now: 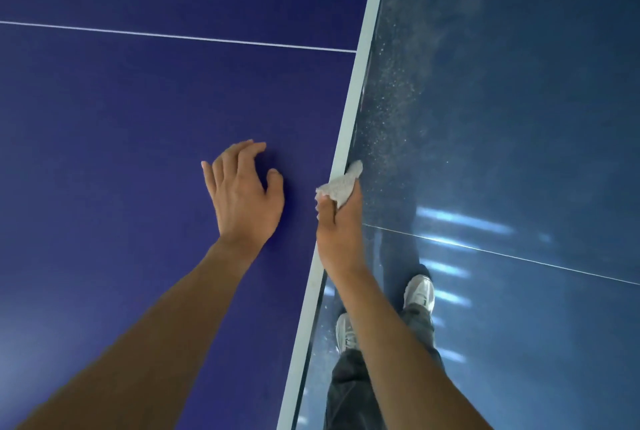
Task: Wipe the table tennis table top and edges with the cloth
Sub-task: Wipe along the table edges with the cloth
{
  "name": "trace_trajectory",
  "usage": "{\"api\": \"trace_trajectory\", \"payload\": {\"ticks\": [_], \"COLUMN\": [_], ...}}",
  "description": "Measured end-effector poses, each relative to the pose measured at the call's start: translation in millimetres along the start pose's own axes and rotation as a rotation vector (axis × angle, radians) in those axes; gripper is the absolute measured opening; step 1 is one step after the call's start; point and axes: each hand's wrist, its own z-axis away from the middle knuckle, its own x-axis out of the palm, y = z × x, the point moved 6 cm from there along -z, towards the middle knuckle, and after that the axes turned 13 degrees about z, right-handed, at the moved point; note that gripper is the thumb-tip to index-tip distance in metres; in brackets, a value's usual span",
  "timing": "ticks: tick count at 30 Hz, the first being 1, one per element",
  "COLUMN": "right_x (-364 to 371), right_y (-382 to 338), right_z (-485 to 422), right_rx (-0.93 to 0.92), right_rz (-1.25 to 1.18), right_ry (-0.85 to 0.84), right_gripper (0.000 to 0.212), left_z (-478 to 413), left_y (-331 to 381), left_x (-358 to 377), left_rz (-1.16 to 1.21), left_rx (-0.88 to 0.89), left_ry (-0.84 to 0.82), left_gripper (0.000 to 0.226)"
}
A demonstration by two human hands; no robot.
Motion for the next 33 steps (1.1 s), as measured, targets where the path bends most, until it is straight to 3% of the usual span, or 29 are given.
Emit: {"api": "trace_trajectory", "payload": {"ticks": [3, 7, 13, 17, 20, 24, 27, 31, 33], "right_x": [3, -7, -30, -28, -16, -22, -35, -66, -71], "right_y": [1, -33, -78, -62, -38, -59, -97, -164, -181], "right_z": [10, -66, -184, -144, -102, -117, -191, -316, -349], "right_rx": [0.028, 0.023, -0.013, -0.088, -0.045, -0.092, -0.074, -0.071, -0.067], "right_rz": [0.001, -0.042, -0.017, -0.06, -0.055, -0.03, -0.033, 0.066, 0.076], "right_ry": [-0.02, 0.031, 0.04, 0.051, -0.011, 0.014, 0.03, 0.083, 0.087], "right_gripper": [0.055, 0.051, 0.06, 0.069, 0.07, 0.07, 0.063, 0.027, 0.027], "left_z": [-62, -145, -168, -169, -169, -172, -173, -175, -175], "left_y": [31, 61, 59, 59, 61, 60, 63, 65, 64], "left_x": [28, 67, 95, 94, 93, 94, 94, 92, 93], "left_rz": [-0.07, -0.224, -0.196, -0.168, -0.178, -0.201, -0.206, -0.173, -0.18], "left_rx": [0.135, 0.301, 0.236, 0.231, 0.223, 0.224, 0.22, 0.208, 0.213], "left_ry": [-0.116, -0.249, -0.248, -0.253, -0.262, -0.282, -0.281, -0.265, -0.27], "left_gripper": [0.048, 0.051, 0.051, 0.052, 0.052, 0.053, 0.056, 0.059, 0.057]}}
